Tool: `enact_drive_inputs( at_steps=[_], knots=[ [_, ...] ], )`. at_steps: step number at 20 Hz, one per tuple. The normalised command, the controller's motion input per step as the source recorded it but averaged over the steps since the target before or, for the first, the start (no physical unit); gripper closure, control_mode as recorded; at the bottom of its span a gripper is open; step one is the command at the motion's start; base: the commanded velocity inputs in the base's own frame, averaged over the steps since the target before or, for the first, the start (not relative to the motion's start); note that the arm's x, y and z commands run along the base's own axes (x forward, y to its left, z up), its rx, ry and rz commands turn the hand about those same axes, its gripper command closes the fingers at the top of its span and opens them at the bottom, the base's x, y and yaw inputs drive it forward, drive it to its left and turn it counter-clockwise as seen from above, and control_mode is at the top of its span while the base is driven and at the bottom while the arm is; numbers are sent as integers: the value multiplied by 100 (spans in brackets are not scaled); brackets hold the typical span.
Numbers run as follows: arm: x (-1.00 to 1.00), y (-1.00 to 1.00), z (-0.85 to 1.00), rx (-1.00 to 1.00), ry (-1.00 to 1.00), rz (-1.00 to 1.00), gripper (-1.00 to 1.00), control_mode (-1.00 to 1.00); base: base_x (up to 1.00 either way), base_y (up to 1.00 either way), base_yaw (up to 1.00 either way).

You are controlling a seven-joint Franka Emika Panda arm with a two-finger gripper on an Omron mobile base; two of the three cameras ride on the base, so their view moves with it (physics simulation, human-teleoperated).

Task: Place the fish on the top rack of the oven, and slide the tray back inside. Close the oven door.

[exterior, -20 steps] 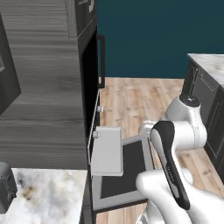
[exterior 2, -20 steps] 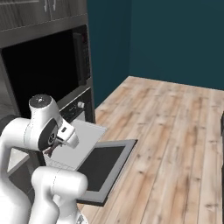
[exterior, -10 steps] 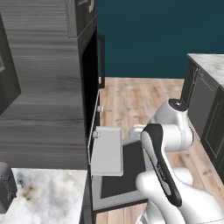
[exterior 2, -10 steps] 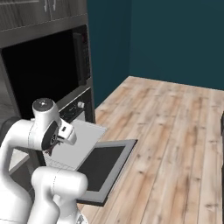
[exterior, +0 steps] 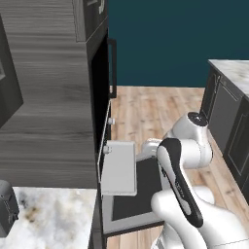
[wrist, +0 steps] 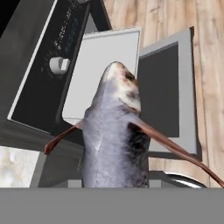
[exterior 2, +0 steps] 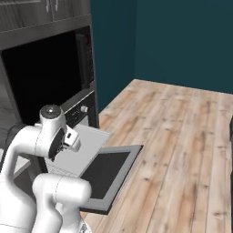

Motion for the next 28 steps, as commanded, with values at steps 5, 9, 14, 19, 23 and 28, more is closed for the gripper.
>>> enact_drive_inputs(
  at_steps=[5,9,14,19,23,28],
  knots=[
    [2,0,-32,14,-5,0,100,-100,0,0,0],
    [1,0,-35,14,-4,0,100,-100,0,0,0],
    [9,0,-36,12,-4,0,100,-100,0,0,0],
    [24,5,-36,5,-1,0,100,-100,0,0,0],
    [28,2,-43,4,0,0,100,-100,0,0,0],
    [38,12,-42,1,0,0,100,-100,0,0,0]
  ],
)
